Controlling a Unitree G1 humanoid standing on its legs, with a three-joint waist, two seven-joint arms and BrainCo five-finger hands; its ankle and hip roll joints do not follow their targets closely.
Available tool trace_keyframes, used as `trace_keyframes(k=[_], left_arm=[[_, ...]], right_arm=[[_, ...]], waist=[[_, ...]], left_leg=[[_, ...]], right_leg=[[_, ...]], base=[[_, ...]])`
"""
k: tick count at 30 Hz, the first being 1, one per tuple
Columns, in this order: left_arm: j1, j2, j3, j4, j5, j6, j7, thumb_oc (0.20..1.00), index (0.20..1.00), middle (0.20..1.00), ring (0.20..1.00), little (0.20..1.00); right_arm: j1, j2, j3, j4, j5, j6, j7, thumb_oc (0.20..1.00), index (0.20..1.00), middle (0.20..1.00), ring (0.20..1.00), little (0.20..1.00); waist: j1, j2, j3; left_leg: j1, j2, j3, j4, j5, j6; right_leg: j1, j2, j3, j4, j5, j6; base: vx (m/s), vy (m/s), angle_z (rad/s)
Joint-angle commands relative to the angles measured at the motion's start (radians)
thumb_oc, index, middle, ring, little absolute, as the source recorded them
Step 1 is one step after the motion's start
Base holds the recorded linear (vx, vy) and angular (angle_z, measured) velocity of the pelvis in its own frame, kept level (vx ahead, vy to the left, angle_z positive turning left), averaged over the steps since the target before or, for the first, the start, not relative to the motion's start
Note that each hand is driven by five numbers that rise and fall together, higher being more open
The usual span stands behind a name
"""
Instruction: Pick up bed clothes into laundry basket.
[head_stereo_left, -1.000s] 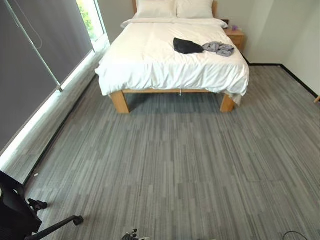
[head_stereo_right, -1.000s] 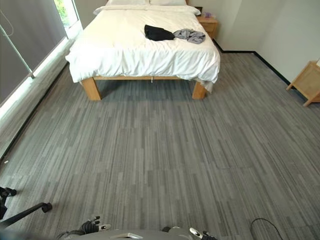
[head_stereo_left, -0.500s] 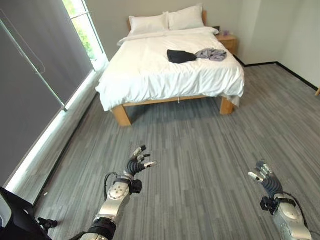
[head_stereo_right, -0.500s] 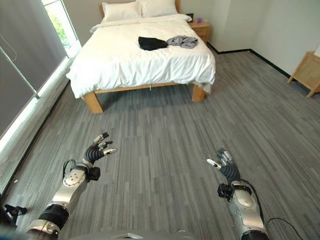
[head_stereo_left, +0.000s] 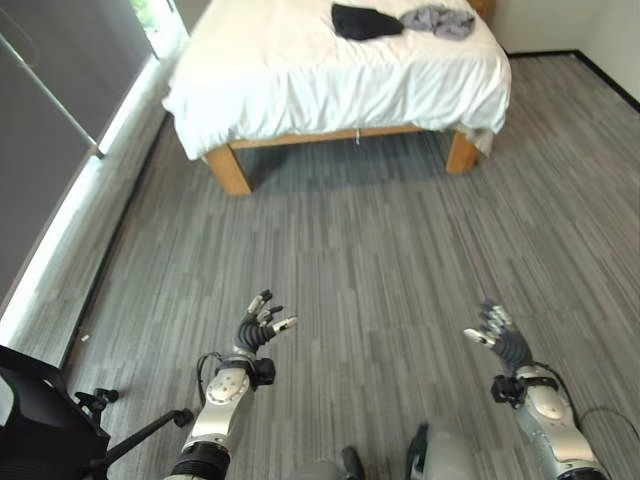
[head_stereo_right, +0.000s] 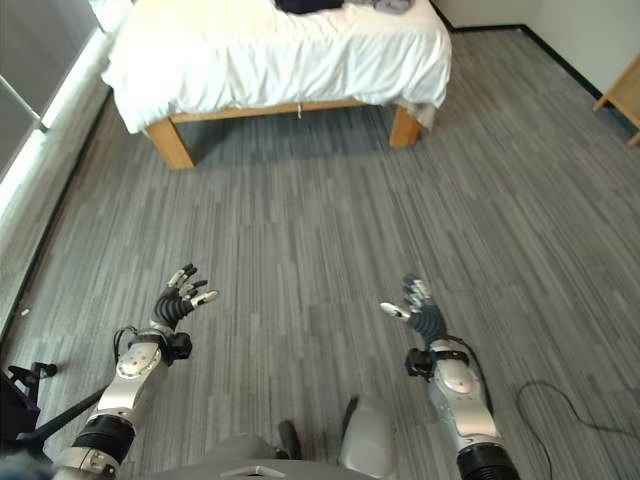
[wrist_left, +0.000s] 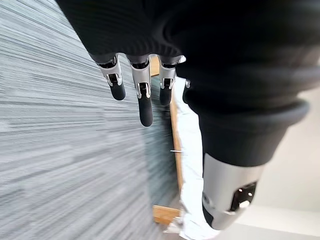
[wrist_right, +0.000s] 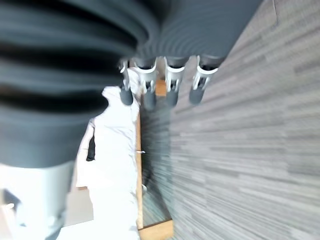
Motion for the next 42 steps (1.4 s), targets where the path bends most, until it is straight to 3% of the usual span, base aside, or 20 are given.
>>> trace_keyframes(k=[1, 4, 5, 7, 9, 12, 14, 16, 20, 23, 24, 25, 27, 28, 29, 32, 33, 38, 39, 42], left_arm=[[-0.088, 0.016, -0.027, -0.024, -0.017, -0.065, 0.022, 1.0, 1.0, 1.0, 1.0, 1.0], [-0.122, 0.02, -0.045, -0.036, -0.019, -0.068, 0.019, 1.0, 1.0, 1.0, 1.0, 1.0], [-0.128, 0.012, -0.043, -0.057, -0.028, -0.069, 0.024, 1.0, 1.0, 1.0, 1.0, 1.0], [-0.119, -0.008, -0.05, -0.051, -0.055, -0.066, 0.019, 1.0, 1.0, 1.0, 1.0, 1.0], [-0.117, -0.008, -0.052, -0.069, -0.085, -0.052, 0.012, 1.0, 1.0, 1.0, 1.0, 1.0], [-0.124, -0.008, -0.059, -0.082, -0.07, -0.052, 0.016, 1.0, 1.0, 1.0, 1.0, 1.0], [-0.128, -0.019, -0.064, -0.069, -0.074, -0.052, 0.019, 1.0, 1.0, 1.0, 1.0, 1.0], [-0.116, -0.032, -0.066, -0.058, -0.098, -0.052, 0.004, 1.0, 1.0, 1.0, 1.0, 1.0], [-0.094, -0.048, -0.058, -0.032, -0.083, -0.057, 0.0, 1.0, 1.0, 1.0, 1.0, 1.0], [-0.062, -0.042, -0.029, -0.047, -0.083, -0.051, -0.007, 1.0, 1.0, 1.0, 1.0, 1.0], [-0.05, -0.037, -0.02, -0.058, -0.082, -0.052, -0.007, 1.0, 1.0, 1.0, 1.0, 1.0], [-0.058, -0.015, -0.022, -0.062, -0.062, -0.045, 0.004, 1.0, 1.0, 1.0, 1.0, 1.0], [-0.058, -0.013, -0.022, -0.062, -0.062, -0.045, 0.004, 1.0, 1.0, 1.0, 1.0, 1.0], [-0.055, 0.002, -0.021, -0.11, -0.059, -0.038, 0.008, 1.0, 1.0, 1.0, 1.0, 1.0], [-0.052, 0.005, -0.016, -0.12, -0.096, -0.042, 0.006, 1.0, 1.0, 1.0, 1.0, 1.0], [-0.056, 0.017, -0.009, -0.112, -0.085, -0.047, 0.01, 1.0, 1.0, 1.0, 1.0, 1.0], [-0.065, 0.025, -0.012, -0.109, -0.06, -0.047, 0.02, 1.0, 1.0, 1.0, 1.0, 1.0], [-0.037, 0.014, -0.02, -0.127, -0.082, -0.052, -0.005, 1.0, 1.0, 1.0, 1.0, 1.0], [-0.021, 0.012, -0.03, -0.136, -0.061, -0.056, -0.022, 1.0, 1.0, 1.0, 1.0, 1.0], [-0.016, -0.001, -0.03, -0.124, -0.041, -0.057, -0.029, 1.0, 1.0, 1.0, 1.0, 1.0]], right_arm=[[-0.028, -0.013, -0.055, -0.02, 0.019, -0.063, -0.031, 1.0, 1.0, 1.0, 1.0, 1.0], [-0.039, -0.018, -0.07, -0.034, 0.025, -0.064, -0.049, 1.0, 1.0, 1.0, 1.0, 1.0], [-0.051, -0.028, -0.064, -0.041, 0.015, -0.062, -0.047, 1.0, 1.0, 1.0, 1.0, 1.0], [-0.068, -0.044, -0.049, -0.02, 0.025, -0.063, -0.059, 1.0, 1.0, 1.0, 1.0, 1.0], [-0.079, -0.059, -0.048, -0.02, 0.099, -0.07, -0.054, 1.0, 1.0, 1.0, 1.0, 1.0], [-0.068, -0.072, -0.072, -0.004, 0.117, -0.077, -0.053, 1.0, 1.0, 1.0, 1.0, 1.0], [-0.075, -0.09, -0.071, 0.003, 0.101, -0.07, -0.062, 1.0, 1.0, 1.0, 1.0, 1.0], [-0.071, -0.092, -0.081, -0.005, 0.119, -0.074, -0.05, 1.0, 1.0, 1.0, 1.0, 1.0], [-0.084, -0.097, -0.065, -0.014, 0.083, -0.089, -0.038, 1.0, 1.0, 1.0, 1.0, 1.0], [-0.123, -0.09, -0.048, -0.013, 0.077, -0.078, -0.026, 1.0, 1.0, 1.0, 1.0, 1.0], [-0.13, -0.079, -0.04, -0.013, 0.075, -0.076, -0.02, 1.0, 1.0, 1.0, 1.0, 1.0], [-0.148, -0.047, -0.024, 0.035, 0.067, -0.066, -0.026, 1.0, 1.0, 1.0, 1.0, 1.0], [-0.15, -0.045, -0.023, 0.037, 0.067, -0.067, -0.026, 1.0, 1.0, 1.0, 1.0, 1.0], [-0.15, -0.011, -0.02, 0.037, 0.114, -0.058, -0.025, 1.0, 1.0, 1.0, 1.0, 1.0], [-0.145, -0.016, -0.004, 0.023, 0.106, -0.05, -0.006, 1.0, 1.0, 1.0, 1.0, 1.0], [-0.15, -0.035, 0.006, -0.013, 0.042, -0.041, -0.012, 1.0, 1.0, 1.0, 1.0, 1.0], [-0.151, -0.028, 0.009, -0.029, 0.065, -0.042, -0.001, 1.0, 1.0, 1.0, 1.0, 1.0], [-0.121, -0.04, -0.02, -0.072, 0.072, -0.044, 0.013, 1.0, 1.0, 1.0, 1.0, 1.0], [-0.083, -0.038, -0.046, -0.101, 0.07, -0.045, 0.016, 1.0, 1.0, 1.0, 1.0, 1.0], [-0.062, -0.039, -0.064, -0.119, 0.064, -0.048, 0.025, 1.0, 1.0, 1.0, 1.0, 1.0]], waist=[[-0.054, -0.018, -0.024], [-0.077, -0.018, -0.025], [-0.078, -0.016, -0.032], [-0.088, -0.006, -0.04], [-0.064, -0.018, -0.023], [-0.034, -0.025, -0.004], [-0.009, -0.027, 0.006], [0.018, -0.025, 0.003], [0.086, 0.004, -0.014], [0.103, -0.01, -0.048], [0.103, -0.021, -0.067], [0.145, -0.063, -0.107], [0.146, -0.068, -0.109], [0.148, -0.078, -0.106], [0.122, -0.067, -0.089], [0.091, -0.048, -0.069], [0.077, -0.013, -0.064], [0.036, 0.006, -0.052], [0.005, -0.004, -0.052], [-0.011, -0.027, -0.056]], left_leg=[[0.099, 0.093, -0.089, 0.016, -0.014, -0.088], [0.153, 0.122, -0.095, 0.038, -0.031, -0.131], [0.144, 0.15, -0.108, 0.16, -0.007, -0.159], [0.053, 0.209, -0.145, 0.406, 0.17, -0.187], [-0.091, 0.299, -0.148, 0.758, 0.325, -0.192], [-0.213, 0.325, -0.158, 0.831, 0.305, -0.177], [-0.316, 0.342, -0.157, 0.793, 0.292, -0.176], [-0.361, 0.362, -0.126, 0.638, 0.318, -0.188], [-0.381, 0.283, -0.127, -0.003, 0.467, -0.214], [-0.333, 0.3, 0.025, -0.103, 0.494, -0.198], [-0.309, 0.29, 0.049, -0.103, 0.471, -0.194], [-0.309, 0.219, 0.043, -0.017, 0.373, -0.126], [-0.311, 0.214, 0.046, -0.014, 0.367, -0.122], [-0.285, 0.156, 0.064, 0.028, 0.289, -0.06], [-0.241, 0.11, 0.041, 0.036, 0.239, -0.019], [-0.199, 0.092, 0.008, 0.043, 0.196, 0.003], [-0.149, 0.101, -0.015, 0.029, 0.185, 0.0], [-0.076, 0.084, -0.099, 0.029, 0.137, -0.032], [-0.034, 0.072, -0.139, 0.016, 0.098, -0.06], [0.003, 0.07, -0.173, 0.031, 0.059, -0.081]], right_leg=[[0.147, -0.022, -0.022, -0.571, 0.29, 0.081], [0.127, -0.049, -0.06, -0.658, 0.365, 0.116], [0.163, -0.036, -0.097, -0.627, 0.371, 0.098], [0.188, 0.038, -0.062, -0.592, 0.327, 0.031], [0.291, 0.142, -0.08, -0.585, 0.218, -0.082], [0.372, 0.193, -0.071, -0.605, 0.159, -0.113], [0.432, 0.208, -0.074, -0.61, 0.132, -0.117], [0.484, 0.219, -0.066, -0.624, 0.111, -0.111], [0.588, 0.27, -0.043, -0.653, 0.049, -0.076], [0.667, 0.291, -0.032, -0.636, -0.01, -0.07], [0.683, 0.274, -0.033, -0.602, -0.05, -0.057], [0.665, 0.178, -0.026, -0.389, 0.016, 0.002], [0.659, 0.17, -0.024, -0.381, 0.011, 0.006], [0.601, 0.089, -0.013, -0.137, 0.224, 0.07], [0.474, 0.073, 0.037, 0.06, 0.307, 0.073], [0.368, 0.066, 0.064, 0.138, 0.254, 0.058], [0.294, 0.013, 0.037, 0.021, 0.201, 0.01], [0.261, -0.023, 0.039, -0.25, 0.18, 0.003], [0.262, -0.012, 0.1, -0.506, 0.218, 0.04], [0.23, -0.01, 0.147, -0.587, 0.293, 0.087]], base=[[0.56, -0.328, 0.17], [0.51, -0.292, 0.46], [0.75, -0.515, 0.54], [0.51, -0.468, 0.26], [0.51, -0.562, 0.34], [0.42, -0.379, -0.53], [0.41, -0.242, -0.28], [0.46, -0.129, -0.14], [0.67, 0.018, -0.75], [0.81, -0.046, -1.05], [1.06, 0.094, -0.83], [0.87, 0.117, -0.29], [0.48, 0.128, 0.09], [0.65, 0.238, -0.09], [0.77, 0.251, 0.01], [0.36, 0.025, 1.01], [0.4, -0.06, 1.29], [0.42, -0.161, 0.82], [0.53, -0.278, 1.28], [0.52, -0.309, 1.27]])
